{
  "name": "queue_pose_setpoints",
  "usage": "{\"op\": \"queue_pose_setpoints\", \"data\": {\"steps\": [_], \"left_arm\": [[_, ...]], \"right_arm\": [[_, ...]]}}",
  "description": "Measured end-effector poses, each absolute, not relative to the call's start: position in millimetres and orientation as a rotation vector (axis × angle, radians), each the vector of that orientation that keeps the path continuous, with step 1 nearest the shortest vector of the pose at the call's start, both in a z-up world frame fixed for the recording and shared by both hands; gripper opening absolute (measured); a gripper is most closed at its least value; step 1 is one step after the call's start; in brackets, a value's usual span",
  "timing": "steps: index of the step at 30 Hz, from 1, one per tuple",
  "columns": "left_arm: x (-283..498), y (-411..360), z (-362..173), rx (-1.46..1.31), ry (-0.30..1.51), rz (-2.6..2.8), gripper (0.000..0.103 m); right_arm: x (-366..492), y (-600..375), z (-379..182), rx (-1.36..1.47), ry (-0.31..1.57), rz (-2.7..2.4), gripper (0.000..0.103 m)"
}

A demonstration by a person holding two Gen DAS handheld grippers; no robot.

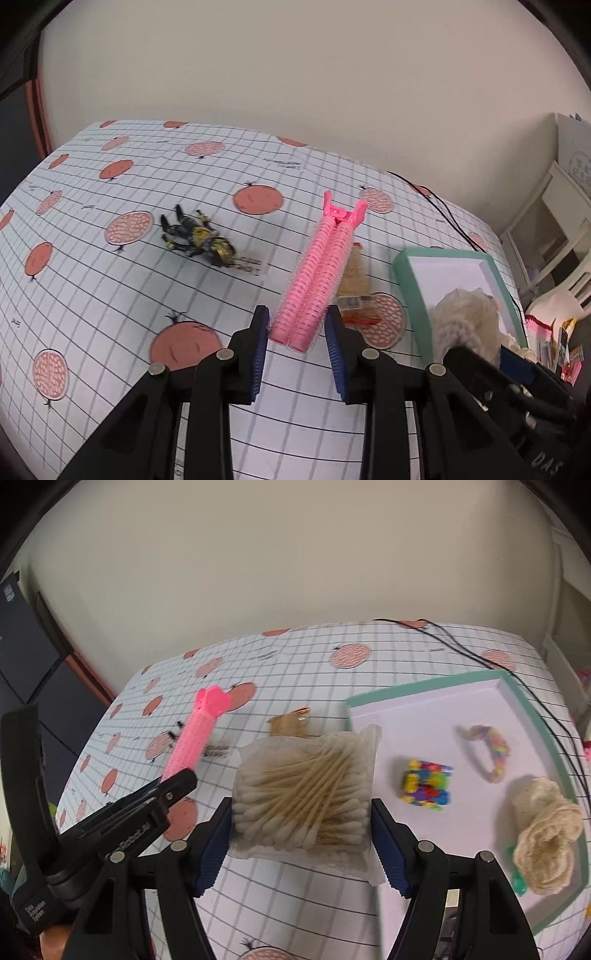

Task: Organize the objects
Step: 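Carry the swab box and pink roller toward the teal tray with both tools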

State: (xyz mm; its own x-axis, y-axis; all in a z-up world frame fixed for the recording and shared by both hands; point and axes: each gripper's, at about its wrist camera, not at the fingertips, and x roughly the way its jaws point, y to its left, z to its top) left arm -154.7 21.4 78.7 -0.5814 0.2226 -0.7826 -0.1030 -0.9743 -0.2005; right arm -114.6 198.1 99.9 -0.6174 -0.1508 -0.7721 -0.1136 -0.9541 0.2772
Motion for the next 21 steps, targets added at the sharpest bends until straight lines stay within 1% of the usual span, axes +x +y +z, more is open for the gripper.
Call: {"op": "queue_pose_setpoints", "data": {"steps": [5, 14, 21], "left_arm": [[-150.0, 40.6, 77.4, -1.329, -0.18, 2.604, 0.032], [-138.9, 77.5, 75.9, -1.301, -0.108, 2.553, 0.032], [-130.0, 101.8, 74.8, -1.29, -0.091, 2.501, 0.032]], "right_arm": [[-106.9, 222.8, 99.3, 1.378, -0.476, -2.823, 0.074], [-94.8, 257.5, 93.6, 1.41, -0.536, -2.883, 0.074], [-85.1, 280.5, 90.6, 1.424, -0.58, -2.919, 0.074]]}}
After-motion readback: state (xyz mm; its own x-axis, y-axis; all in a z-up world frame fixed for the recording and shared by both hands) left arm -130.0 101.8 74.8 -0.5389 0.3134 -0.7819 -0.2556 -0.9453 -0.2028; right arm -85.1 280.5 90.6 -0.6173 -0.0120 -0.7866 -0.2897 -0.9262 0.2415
